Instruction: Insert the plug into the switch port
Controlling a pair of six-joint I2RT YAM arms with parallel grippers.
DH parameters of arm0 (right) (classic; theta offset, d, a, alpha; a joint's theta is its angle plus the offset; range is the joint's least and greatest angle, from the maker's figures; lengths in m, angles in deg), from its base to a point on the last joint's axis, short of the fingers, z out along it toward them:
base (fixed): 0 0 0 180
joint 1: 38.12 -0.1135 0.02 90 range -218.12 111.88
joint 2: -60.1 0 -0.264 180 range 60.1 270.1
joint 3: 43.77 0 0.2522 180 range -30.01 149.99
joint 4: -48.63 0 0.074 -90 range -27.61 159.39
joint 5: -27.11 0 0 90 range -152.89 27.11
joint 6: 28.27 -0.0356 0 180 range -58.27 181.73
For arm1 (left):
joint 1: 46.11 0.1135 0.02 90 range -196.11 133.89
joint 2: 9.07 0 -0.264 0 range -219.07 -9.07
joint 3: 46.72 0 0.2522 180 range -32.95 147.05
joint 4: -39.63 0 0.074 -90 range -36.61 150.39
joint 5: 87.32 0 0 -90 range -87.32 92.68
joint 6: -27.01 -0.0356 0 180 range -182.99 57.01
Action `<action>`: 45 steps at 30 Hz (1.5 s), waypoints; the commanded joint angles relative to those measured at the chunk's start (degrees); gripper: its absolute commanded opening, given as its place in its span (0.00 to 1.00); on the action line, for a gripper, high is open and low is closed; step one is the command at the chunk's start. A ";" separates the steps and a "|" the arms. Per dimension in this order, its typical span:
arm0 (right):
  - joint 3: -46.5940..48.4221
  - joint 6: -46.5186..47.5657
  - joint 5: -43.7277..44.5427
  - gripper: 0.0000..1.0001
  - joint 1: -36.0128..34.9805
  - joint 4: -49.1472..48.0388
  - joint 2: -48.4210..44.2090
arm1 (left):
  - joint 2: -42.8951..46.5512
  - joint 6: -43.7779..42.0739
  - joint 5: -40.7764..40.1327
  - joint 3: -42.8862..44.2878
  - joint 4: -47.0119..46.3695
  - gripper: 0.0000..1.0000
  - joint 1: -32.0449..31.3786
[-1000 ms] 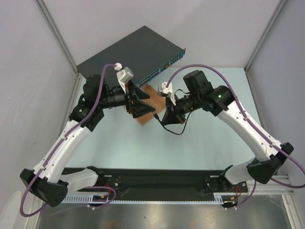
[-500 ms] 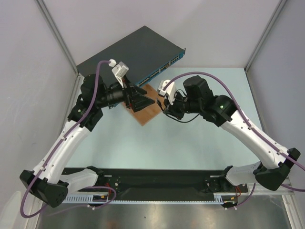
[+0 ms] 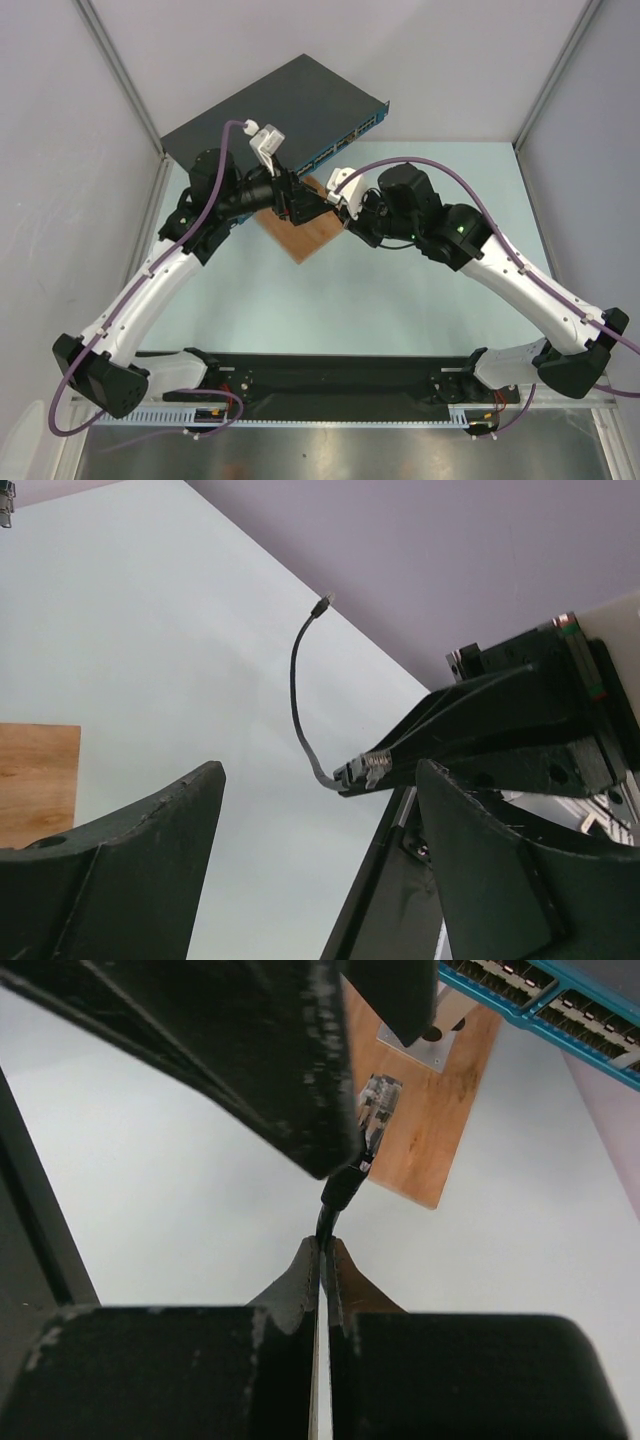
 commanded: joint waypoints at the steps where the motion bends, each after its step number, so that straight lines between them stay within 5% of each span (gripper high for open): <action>1: 0.08 1.50 2.44 0.00 -1.06 -2.91 -1.24 | -0.88 2.35 -0.83 3.45 -2.65 0.82 -0.56; 16: 2.28 1.50 4.11 0.00 -1.85 -3.70 0.08 | -4.49 2.27 0.76 6.96 -2.48 0.59 -1.08; 28: 4.39 0.09 5.43 0.00 -1.59 -4.41 1.14 | -5.63 1.38 -0.82 8.20 -0.89 0.03 -0.64; 31: 4.65 -0.35 5.43 0.00 -0.72 -4.58 1.31 | -5.98 2.00 -0.30 8.46 -0.81 0.24 -0.56; 32: 4.74 -0.52 5.43 0.00 -0.45 -4.49 1.40 | -5.81 2.35 -0.04 8.37 -1.07 0.43 -0.56; 35: 4.74 -1.05 4.91 0.00 0.43 -4.32 1.23 | -5.80 2.97 0.58 7.93 -1.95 0.62 -0.55; 39: 4.74 -1.31 4.47 0.00 0.78 -4.23 0.96 | -6.07 2.97 -0.03 7.76 -1.86 0.66 -0.47; 45: 5.27 -1.31 4.03 0.00 0.87 -4.23 1.31 | -7.03 3.84 0.93 8.19 -3.00 0.59 -0.56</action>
